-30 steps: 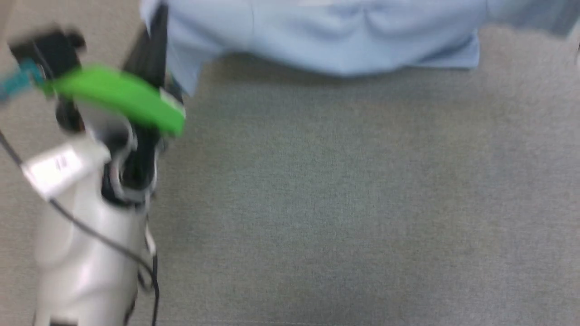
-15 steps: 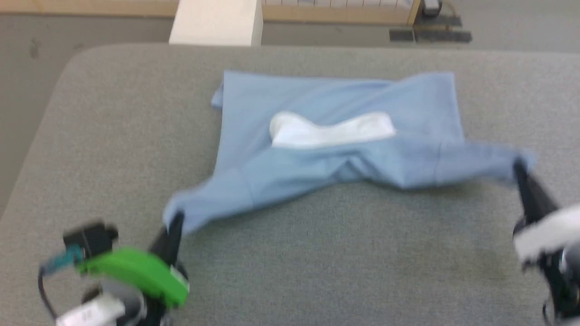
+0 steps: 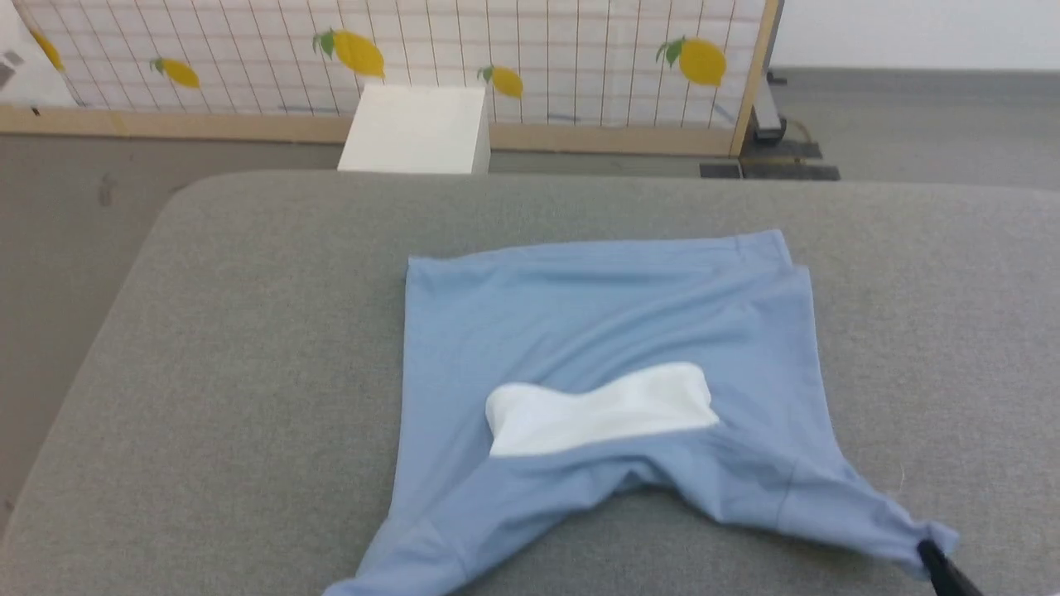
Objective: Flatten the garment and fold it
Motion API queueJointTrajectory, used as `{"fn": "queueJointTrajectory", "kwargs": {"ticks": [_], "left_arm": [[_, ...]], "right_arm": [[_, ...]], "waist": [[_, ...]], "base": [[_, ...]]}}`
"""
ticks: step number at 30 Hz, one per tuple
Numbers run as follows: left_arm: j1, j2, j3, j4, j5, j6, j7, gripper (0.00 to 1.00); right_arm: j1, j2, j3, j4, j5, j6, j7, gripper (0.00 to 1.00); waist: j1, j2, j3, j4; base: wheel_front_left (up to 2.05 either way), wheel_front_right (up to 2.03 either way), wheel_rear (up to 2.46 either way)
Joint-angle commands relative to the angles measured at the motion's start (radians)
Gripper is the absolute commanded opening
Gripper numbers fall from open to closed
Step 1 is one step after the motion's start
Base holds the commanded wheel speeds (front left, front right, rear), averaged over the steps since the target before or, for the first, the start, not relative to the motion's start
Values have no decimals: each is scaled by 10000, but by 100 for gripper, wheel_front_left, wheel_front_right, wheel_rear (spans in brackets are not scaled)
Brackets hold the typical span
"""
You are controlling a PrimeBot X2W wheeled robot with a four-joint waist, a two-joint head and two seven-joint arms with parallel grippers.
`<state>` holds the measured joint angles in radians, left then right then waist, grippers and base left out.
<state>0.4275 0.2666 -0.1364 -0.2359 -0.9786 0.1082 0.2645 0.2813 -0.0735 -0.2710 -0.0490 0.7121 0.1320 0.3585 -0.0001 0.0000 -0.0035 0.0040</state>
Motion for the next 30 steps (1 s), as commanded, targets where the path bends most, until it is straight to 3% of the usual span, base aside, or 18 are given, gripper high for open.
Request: {"fn": "queueJointTrajectory", "kwargs": {"ticks": [1,16,24,30], "left_arm": [[314,188,85,-142,-73,101,76,0],[1364,342,54,-1282,-225,333,348,0],[618,203,119,-1806,72,77,-217,0],[-267,97,-247,-1931,346,-205,-325,0]], "right_arm": [[276,56,-40,-184,117,-13,209,0],[1736,216,-749,-1699,406,-13,1876,0],[1115,187,-1099,-1626,-197,-13,1497,0],[273,-340,-799,-683,-1344,-13,1201,0]], "waist": [[1,0,-323,-46],[1,0,-246,-96],[1,0,386,59],[1,0,767,117]], "base": [[0,0,0],[0,0,0],[0,0,0],[0,0,0]]}}
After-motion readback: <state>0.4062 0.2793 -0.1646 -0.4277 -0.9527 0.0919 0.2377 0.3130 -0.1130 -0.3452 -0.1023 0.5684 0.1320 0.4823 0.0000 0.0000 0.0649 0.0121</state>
